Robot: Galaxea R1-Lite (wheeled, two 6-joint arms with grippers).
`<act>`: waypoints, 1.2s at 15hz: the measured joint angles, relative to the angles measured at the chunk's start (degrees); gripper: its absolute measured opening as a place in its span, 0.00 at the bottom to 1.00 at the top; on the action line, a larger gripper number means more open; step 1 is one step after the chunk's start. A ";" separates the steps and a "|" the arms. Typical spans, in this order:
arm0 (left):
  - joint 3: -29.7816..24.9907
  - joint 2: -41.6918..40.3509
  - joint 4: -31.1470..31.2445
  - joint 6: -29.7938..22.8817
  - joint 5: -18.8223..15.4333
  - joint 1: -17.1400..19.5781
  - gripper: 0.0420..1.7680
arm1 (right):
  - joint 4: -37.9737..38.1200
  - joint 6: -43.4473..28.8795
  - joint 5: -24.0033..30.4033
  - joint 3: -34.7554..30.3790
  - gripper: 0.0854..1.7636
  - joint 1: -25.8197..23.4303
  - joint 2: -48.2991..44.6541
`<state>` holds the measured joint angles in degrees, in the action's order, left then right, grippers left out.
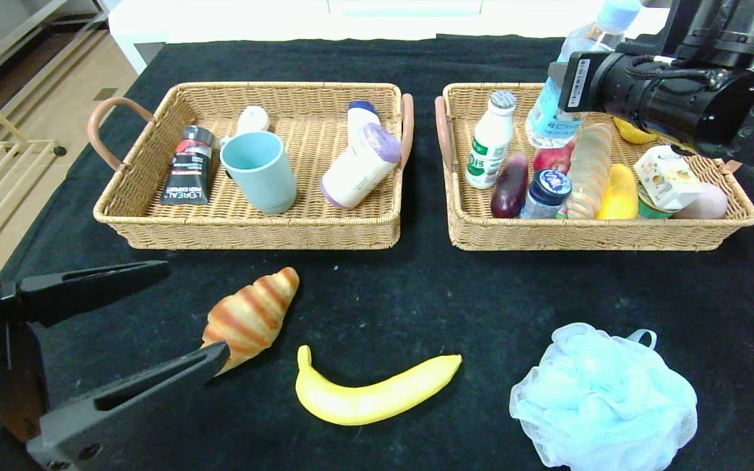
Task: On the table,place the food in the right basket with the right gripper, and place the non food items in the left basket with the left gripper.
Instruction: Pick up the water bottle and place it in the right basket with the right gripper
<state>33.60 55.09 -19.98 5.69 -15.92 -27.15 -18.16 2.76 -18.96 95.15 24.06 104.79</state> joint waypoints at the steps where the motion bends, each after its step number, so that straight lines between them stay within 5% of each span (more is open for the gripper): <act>1: -0.02 0.01 -0.02 0.04 -0.04 0.00 0.97 | -0.29 -0.28 -0.04 0.63 0.53 -0.45 0.94; 9: 0.00 -0.18 -0.13 0.06 -0.06 0.00 0.97 | -3.08 -1.24 1.16 1.46 0.54 -1.44 4.24; 13: 0.07 -0.29 -0.11 0.06 -0.06 0.00 0.97 | -3.16 -1.44 0.77 1.21 0.72 -1.58 4.55; 18: 0.07 -0.29 -0.09 0.09 -0.06 0.00 0.97 | -2.72 -1.44 0.74 -0.63 0.83 -1.33 3.86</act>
<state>33.67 54.80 -20.07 5.78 -15.98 -27.15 -20.88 1.32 -18.21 94.51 22.74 108.65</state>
